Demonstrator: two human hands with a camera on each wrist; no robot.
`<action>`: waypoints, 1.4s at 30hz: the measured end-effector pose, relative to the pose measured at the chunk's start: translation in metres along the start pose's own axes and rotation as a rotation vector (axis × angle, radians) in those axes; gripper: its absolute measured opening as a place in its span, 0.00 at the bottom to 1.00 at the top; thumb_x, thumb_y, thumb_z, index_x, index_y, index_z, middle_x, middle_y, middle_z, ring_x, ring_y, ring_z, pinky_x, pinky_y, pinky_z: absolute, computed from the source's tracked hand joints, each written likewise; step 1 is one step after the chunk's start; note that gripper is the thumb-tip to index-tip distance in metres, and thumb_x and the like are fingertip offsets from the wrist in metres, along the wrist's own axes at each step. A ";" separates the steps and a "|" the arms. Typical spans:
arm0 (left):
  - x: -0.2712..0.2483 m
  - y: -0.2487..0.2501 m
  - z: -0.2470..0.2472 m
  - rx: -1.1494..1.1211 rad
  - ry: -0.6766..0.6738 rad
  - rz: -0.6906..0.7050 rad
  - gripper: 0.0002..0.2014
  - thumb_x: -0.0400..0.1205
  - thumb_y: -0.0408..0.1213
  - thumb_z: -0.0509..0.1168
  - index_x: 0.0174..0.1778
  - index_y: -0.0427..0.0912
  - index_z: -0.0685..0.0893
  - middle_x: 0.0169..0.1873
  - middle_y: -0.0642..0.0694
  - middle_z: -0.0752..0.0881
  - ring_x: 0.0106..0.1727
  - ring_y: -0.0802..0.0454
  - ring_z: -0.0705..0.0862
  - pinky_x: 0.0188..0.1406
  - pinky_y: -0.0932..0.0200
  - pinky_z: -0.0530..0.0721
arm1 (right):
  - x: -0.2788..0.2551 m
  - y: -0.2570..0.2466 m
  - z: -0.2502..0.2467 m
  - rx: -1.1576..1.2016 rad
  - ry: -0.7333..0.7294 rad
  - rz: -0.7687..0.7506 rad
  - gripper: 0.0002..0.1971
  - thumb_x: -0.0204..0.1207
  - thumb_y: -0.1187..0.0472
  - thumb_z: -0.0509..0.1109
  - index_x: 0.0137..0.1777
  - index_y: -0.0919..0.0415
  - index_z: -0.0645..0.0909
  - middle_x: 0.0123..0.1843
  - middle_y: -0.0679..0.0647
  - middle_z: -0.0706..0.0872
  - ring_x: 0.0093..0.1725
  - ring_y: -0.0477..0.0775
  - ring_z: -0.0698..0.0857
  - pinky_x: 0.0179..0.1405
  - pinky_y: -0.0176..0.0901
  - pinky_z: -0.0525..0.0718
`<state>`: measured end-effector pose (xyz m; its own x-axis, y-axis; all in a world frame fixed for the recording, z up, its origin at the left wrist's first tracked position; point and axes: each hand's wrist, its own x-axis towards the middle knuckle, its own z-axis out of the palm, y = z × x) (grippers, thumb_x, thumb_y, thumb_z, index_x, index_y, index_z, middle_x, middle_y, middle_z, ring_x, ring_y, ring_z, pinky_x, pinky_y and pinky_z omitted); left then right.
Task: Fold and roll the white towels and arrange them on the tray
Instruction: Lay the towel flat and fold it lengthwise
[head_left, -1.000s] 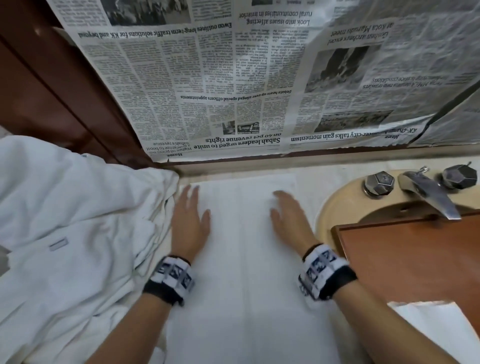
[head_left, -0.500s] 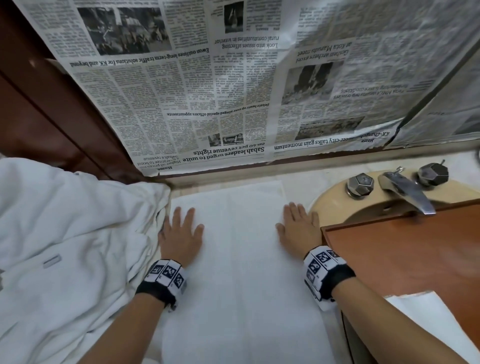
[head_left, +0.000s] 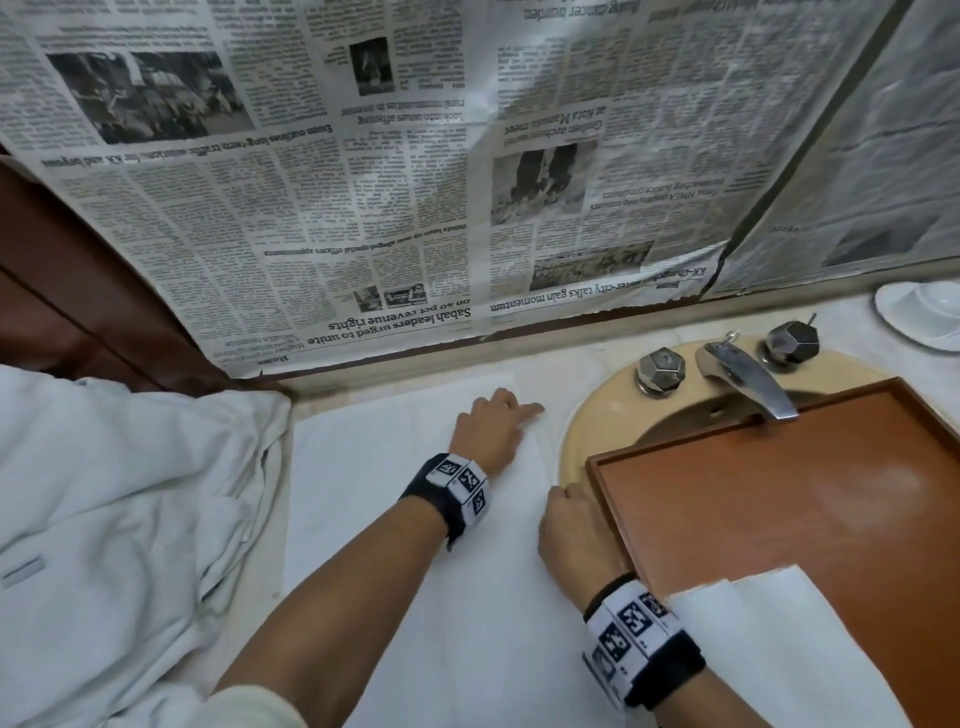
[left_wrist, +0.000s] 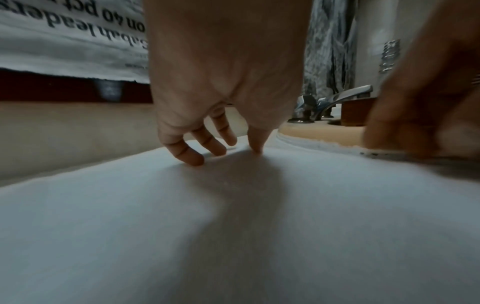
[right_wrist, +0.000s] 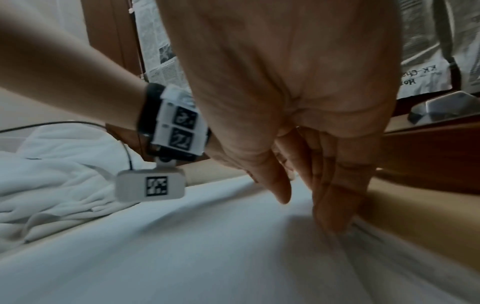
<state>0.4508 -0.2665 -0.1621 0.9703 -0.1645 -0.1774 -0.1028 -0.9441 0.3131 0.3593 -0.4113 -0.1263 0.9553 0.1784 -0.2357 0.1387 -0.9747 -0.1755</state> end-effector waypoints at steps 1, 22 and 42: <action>0.006 0.002 0.003 0.011 -0.009 -0.016 0.22 0.89 0.37 0.57 0.77 0.62 0.74 0.67 0.45 0.73 0.65 0.39 0.73 0.58 0.43 0.78 | -0.004 -0.001 0.003 0.010 -0.038 0.013 0.10 0.73 0.67 0.74 0.54 0.65 0.82 0.53 0.58 0.83 0.48 0.56 0.87 0.37 0.39 0.78; -0.004 -0.012 0.005 -0.406 0.165 -0.054 0.05 0.85 0.36 0.64 0.52 0.46 0.84 0.47 0.48 0.87 0.52 0.45 0.84 0.56 0.48 0.81 | -0.016 0.021 0.023 0.521 0.052 0.095 0.08 0.83 0.54 0.67 0.50 0.59 0.79 0.43 0.52 0.84 0.42 0.54 0.82 0.38 0.44 0.78; -0.124 -0.120 -0.058 -0.936 0.410 -0.265 0.06 0.81 0.34 0.72 0.51 0.47 0.90 0.49 0.55 0.91 0.42 0.63 0.89 0.40 0.67 0.85 | -0.058 -0.127 -0.019 0.397 0.019 -0.198 0.04 0.83 0.63 0.61 0.53 0.62 0.76 0.46 0.59 0.86 0.46 0.62 0.85 0.36 0.46 0.73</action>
<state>0.3556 -0.1166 -0.1240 0.9548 0.2887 -0.0707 0.1632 -0.3105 0.9365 0.2912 -0.3000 -0.0722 0.9256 0.3500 -0.1441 0.2117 -0.7943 -0.5695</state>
